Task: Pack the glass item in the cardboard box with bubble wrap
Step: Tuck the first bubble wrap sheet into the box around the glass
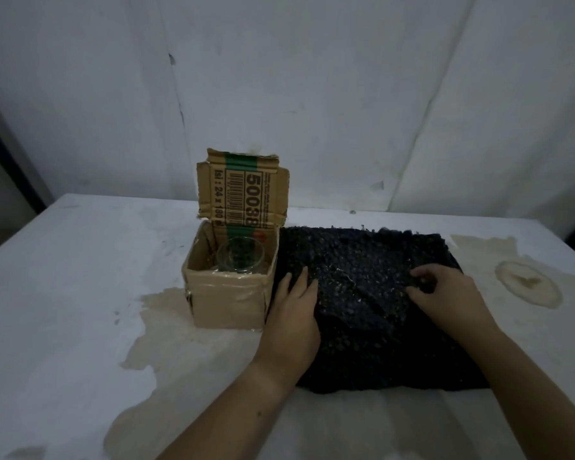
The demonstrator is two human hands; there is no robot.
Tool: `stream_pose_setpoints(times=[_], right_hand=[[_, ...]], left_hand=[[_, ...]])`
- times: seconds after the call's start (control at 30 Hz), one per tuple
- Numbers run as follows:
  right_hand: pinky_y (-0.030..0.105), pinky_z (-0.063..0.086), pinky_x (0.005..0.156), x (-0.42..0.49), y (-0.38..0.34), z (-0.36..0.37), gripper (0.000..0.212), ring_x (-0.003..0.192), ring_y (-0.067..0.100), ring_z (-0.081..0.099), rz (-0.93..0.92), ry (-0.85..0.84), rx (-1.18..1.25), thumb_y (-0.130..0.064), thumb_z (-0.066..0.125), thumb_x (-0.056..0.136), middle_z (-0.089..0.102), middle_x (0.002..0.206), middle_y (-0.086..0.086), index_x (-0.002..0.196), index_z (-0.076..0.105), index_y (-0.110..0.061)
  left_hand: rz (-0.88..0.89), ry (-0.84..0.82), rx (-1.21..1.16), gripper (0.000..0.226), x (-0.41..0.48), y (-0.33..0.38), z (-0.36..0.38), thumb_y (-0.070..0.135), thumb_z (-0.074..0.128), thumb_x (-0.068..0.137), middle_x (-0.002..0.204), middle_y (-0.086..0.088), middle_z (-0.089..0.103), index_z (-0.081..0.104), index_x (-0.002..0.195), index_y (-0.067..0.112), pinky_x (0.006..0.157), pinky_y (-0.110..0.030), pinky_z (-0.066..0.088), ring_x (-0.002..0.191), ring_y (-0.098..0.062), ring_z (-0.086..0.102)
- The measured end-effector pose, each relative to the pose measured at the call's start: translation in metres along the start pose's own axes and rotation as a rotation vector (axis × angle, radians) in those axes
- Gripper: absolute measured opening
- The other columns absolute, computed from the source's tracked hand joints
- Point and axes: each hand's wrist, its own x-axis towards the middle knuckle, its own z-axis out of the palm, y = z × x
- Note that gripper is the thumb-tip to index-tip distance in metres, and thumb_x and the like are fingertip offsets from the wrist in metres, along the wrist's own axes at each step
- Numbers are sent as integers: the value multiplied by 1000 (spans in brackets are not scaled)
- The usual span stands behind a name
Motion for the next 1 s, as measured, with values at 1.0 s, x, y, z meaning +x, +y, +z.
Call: stream_pose_setpoints(times=[1.0], right_hand=[[32,50,83,-20,-205,8,35,93,9,62,-735,-118,16,-50,49,95,69,115,-10,118,66,-31]], left_hand=[[-258,-20,4,54,11,-63,-180,26,62,86,138,5,58,54,139,32,104,-28,39,125,-15,52]])
